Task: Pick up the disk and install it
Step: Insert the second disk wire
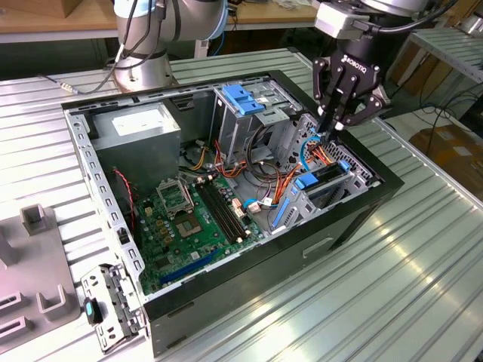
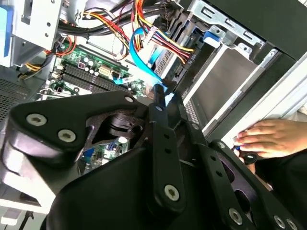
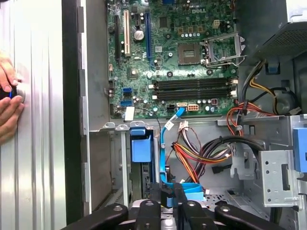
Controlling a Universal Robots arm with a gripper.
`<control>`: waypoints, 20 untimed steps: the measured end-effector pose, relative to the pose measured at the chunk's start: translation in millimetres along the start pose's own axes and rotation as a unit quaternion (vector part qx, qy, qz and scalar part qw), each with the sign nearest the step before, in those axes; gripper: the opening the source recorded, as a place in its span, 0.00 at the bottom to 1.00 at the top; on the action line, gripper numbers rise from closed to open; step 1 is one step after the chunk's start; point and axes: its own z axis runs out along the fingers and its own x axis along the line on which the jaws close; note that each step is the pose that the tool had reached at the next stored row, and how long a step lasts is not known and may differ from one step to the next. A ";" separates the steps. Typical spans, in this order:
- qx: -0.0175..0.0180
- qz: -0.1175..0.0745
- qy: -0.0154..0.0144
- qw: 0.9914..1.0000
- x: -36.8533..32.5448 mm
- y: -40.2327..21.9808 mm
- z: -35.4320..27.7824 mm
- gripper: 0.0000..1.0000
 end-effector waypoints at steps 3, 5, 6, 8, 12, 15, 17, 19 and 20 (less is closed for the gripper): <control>0.000 0.000 0.005 1.000 -1.4 -0.5 3.6 0.31; 0.000 0.000 0.007 1.000 -2.3 -0.8 5.9 0.31; 0.000 0.001 0.009 1.000 -3.1 -1.2 7.0 0.31; 0.001 0.001 0.012 1.000 -4.5 -2.5 9.4 0.31; 0.001 0.001 0.017 1.000 -6.1 -5.0 13.0 0.30; 0.001 0.001 0.020 1.000 -6.5 -5.7 14.8 0.17; 0.001 0.001 0.021 1.000 -6.6 -5.9 15.7 0.17; 0.001 0.001 0.025 1.000 -6.7 -6.0 16.6 0.17; 0.001 0.002 0.026 1.000 -6.8 -6.0 17.1 0.17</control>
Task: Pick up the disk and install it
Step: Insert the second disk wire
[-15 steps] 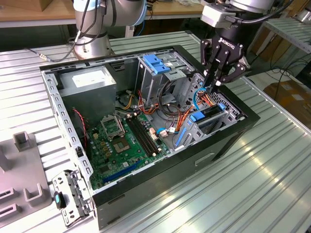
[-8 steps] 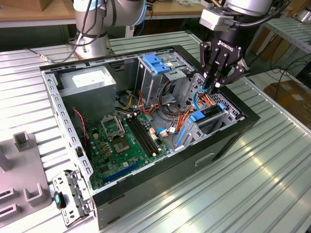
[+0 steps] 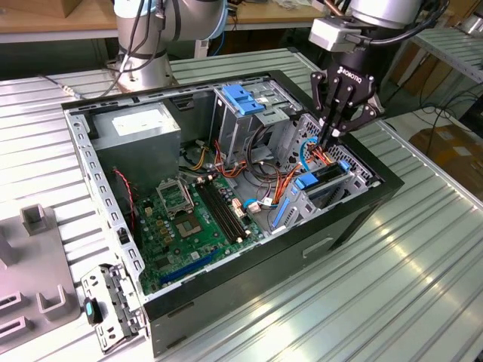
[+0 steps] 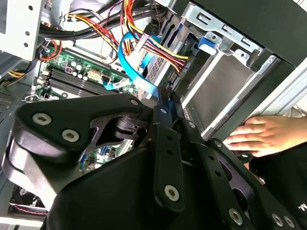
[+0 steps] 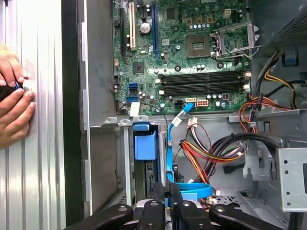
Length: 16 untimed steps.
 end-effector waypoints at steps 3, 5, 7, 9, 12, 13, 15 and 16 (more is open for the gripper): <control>0.002 0.000 0.000 1.000 -0.1 -0.1 1.5 0.17; 0.008 0.001 -0.001 1.000 0.2 -0.4 7.1 0.30; 0.007 0.000 -0.024 1.000 5.5 -0.7 8.8 0.16; 0.007 0.000 -0.034 0.999 15.3 -1.3 11.1 0.16; 0.007 -0.001 -0.035 0.999 23.7 -2.0 16.6 0.16; 0.007 -0.001 -0.035 0.999 23.6 -2.1 18.3 0.16; 0.007 -0.001 -0.035 0.999 23.1 -2.4 22.5 0.16; 0.007 -0.002 -0.035 0.999 22.8 -2.6 23.7 0.16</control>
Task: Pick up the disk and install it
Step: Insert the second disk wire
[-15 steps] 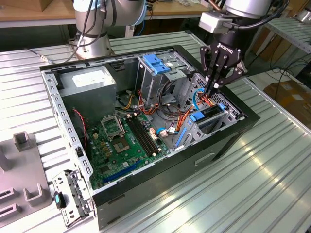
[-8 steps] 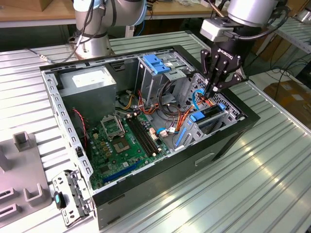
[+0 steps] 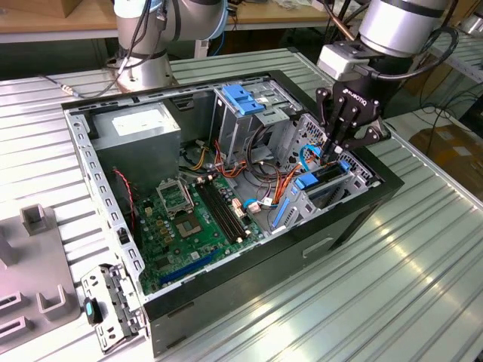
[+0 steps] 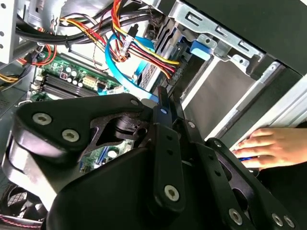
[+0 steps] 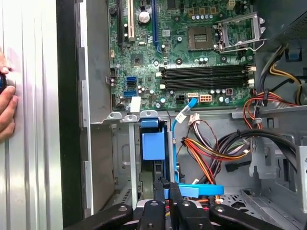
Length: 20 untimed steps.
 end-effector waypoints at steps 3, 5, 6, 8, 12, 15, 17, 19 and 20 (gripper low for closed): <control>0.001 -0.010 0.001 1.000 -0.2 -0.4 2.6 0.16; 0.001 -0.013 0.001 1.000 -0.3 -1.5 3.2 0.16; 0.001 -0.014 0.000 1.000 -0.4 -2.2 3.4 0.16; 0.001 -0.014 0.001 1.000 -0.5 -3.6 3.7 0.16; 0.001 -0.015 -0.002 1.000 0.1 -3.7 5.6 0.16; 0.001 -0.015 -0.014 1.000 6.9 -4.0 7.3 0.16; 0.000 -0.016 -0.025 1.000 10.5 -4.2 7.7 0.16; 0.000 -0.016 -0.033 0.999 13.2 -4.4 8.3 0.16; 0.000 -0.016 -0.036 0.999 15.0 -4.5 8.6 0.16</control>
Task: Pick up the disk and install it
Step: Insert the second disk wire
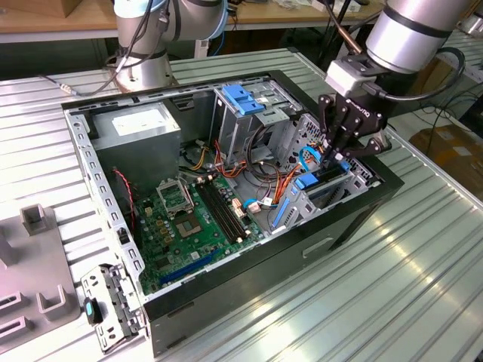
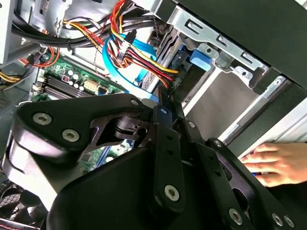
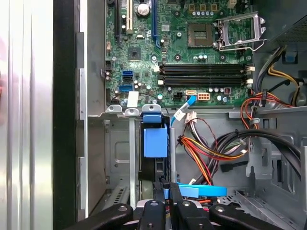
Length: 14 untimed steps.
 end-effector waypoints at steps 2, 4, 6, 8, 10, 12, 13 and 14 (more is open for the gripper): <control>0.000 0.000 -0.002 1.000 1.9 0.0 0.3 0.16; 0.000 0.000 -0.004 1.000 2.4 -0.1 0.6 0.16; 0.000 0.000 -0.005 1.000 2.6 -0.1 0.8 0.16; 0.000 0.000 -0.007 1.000 2.5 -0.1 1.3 0.16; 0.000 0.000 -0.010 1.000 2.6 -0.3 1.9 0.16; 0.000 -0.001 -0.012 1.000 2.5 -0.6 2.5 0.16; 0.000 -0.001 -0.013 1.000 2.6 -0.7 2.8 0.16; 0.000 -0.001 -0.014 1.000 2.7 -1.0 3.2 0.16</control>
